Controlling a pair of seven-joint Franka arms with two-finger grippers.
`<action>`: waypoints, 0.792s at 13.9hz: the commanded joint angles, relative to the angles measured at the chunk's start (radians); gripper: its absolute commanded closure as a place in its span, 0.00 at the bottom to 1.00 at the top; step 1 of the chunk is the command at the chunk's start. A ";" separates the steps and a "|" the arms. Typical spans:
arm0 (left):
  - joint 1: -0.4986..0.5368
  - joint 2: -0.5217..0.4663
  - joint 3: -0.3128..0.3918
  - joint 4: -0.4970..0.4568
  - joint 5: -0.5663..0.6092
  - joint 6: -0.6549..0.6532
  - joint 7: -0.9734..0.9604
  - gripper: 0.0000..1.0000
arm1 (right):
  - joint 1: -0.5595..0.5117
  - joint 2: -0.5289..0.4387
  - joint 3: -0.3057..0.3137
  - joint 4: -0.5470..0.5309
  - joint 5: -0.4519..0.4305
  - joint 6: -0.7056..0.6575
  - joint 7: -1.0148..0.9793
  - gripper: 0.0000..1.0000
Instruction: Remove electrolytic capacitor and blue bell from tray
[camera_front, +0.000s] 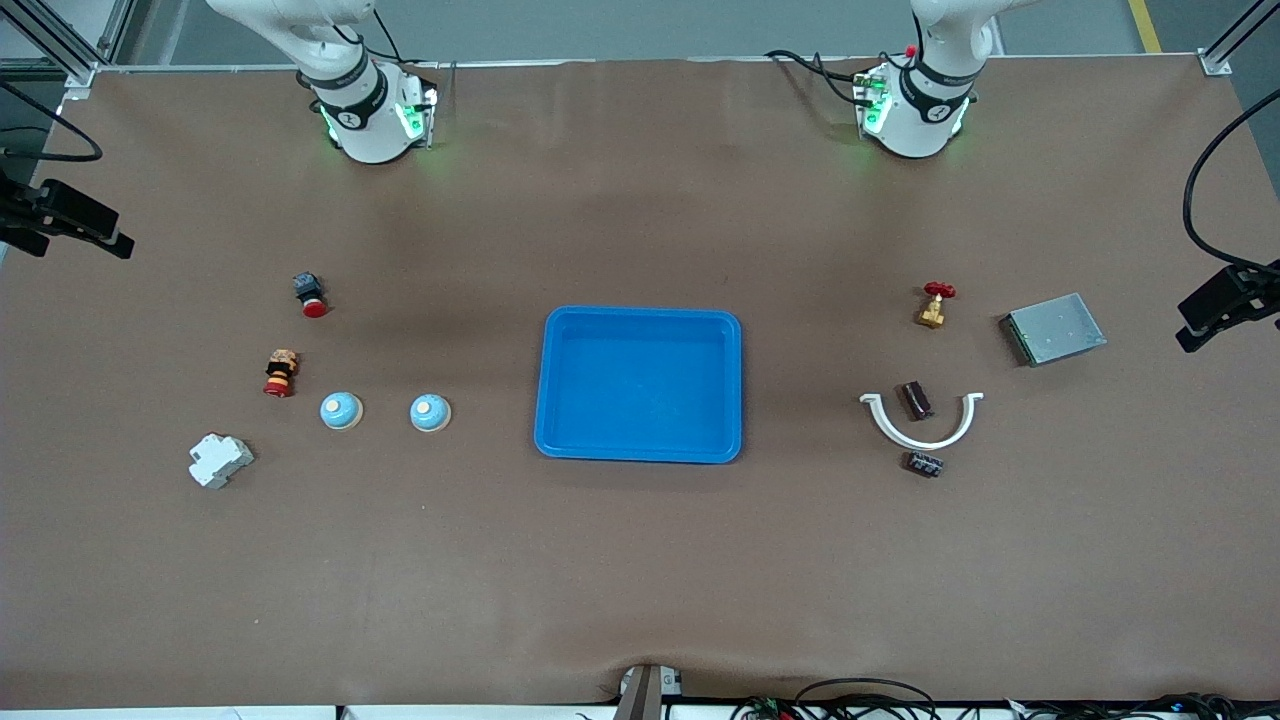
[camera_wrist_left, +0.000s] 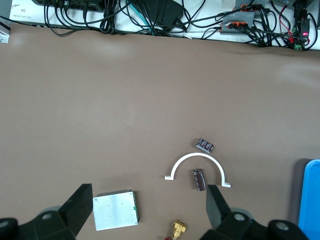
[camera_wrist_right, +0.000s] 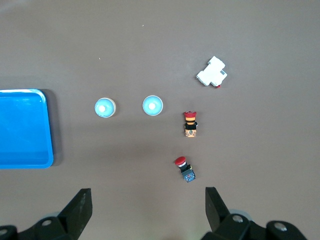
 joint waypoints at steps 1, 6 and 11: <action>0.010 0.001 0.000 0.010 -0.039 0.005 0.025 0.00 | -0.018 -0.027 0.008 -0.021 0.018 0.004 -0.008 0.00; 0.010 0.002 0.000 0.008 -0.045 0.005 0.023 0.00 | -0.017 -0.026 0.007 -0.021 0.016 0.005 -0.003 0.00; 0.004 0.005 0.005 0.008 -0.045 0.005 0.023 0.00 | -0.018 -0.024 0.007 -0.019 0.015 0.007 -0.003 0.00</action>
